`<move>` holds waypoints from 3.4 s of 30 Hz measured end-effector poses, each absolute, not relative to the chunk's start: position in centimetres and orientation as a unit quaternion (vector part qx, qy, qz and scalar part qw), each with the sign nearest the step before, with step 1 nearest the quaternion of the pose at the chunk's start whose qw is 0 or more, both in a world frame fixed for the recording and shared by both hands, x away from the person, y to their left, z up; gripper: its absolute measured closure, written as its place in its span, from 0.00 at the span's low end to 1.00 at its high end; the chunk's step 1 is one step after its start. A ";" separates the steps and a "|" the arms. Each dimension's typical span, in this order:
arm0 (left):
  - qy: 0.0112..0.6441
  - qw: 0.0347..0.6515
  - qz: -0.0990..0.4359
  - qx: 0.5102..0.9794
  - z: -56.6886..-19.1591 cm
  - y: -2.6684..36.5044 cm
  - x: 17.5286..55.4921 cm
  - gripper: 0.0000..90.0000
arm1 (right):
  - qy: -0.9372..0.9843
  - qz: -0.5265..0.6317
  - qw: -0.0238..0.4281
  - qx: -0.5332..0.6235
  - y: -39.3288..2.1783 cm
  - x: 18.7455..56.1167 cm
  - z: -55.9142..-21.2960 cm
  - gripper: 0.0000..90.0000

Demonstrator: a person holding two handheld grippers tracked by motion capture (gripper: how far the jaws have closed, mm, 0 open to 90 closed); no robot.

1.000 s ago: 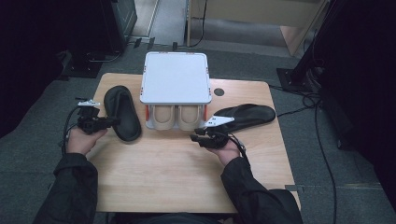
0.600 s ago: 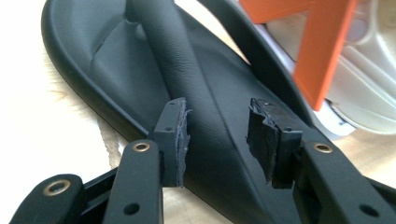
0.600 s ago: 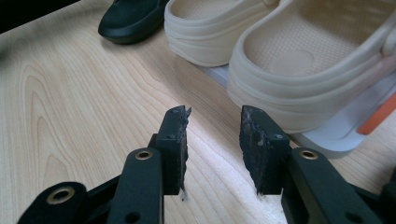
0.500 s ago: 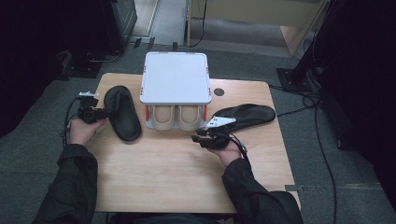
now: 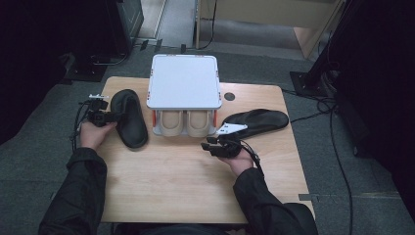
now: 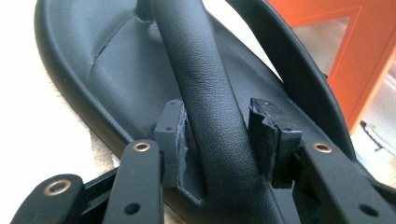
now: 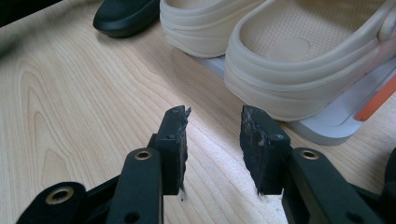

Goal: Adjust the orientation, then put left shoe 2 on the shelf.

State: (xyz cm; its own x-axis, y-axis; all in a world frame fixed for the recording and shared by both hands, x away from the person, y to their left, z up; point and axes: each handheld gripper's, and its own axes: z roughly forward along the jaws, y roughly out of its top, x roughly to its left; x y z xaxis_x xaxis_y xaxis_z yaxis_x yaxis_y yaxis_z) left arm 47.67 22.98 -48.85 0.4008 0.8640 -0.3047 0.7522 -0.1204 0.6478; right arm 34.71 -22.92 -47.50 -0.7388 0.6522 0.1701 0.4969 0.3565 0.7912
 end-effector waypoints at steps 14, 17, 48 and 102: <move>0.574 0.387 0.056 0.719 -47.9 23.4 47.4 0.76 | 0.816 0.451 0.093 0.351 -23.1 34.9 -47.4 0.68; 0.576 0.386 0.053 0.718 -47.6 23.4 47.2 0.76 | 0.816 0.450 0.093 0.350 -23.2 34.9 -47.4 0.68; 0.570 0.436 0.053 0.694 -38.9 24.0 46.2 0.76 | 0.814 0.450 0.098 0.355 -23.6 35.1 -47.3 0.68; 0.520 0.437 0.040 0.732 -31.3 10.1 52.4 0.76 | 0.808 0.453 0.106 0.361 -25.1 34.7 -46.7 0.68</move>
State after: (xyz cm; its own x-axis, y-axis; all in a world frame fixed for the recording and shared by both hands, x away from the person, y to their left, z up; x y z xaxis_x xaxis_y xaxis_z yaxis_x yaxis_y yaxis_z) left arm 52.39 10.08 -31.26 0.4551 0.7970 -0.3971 0.7276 -0.0757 0.6818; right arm 34.69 -25.11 -46.68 -0.7168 0.6794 0.1569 0.4880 0.3280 0.8089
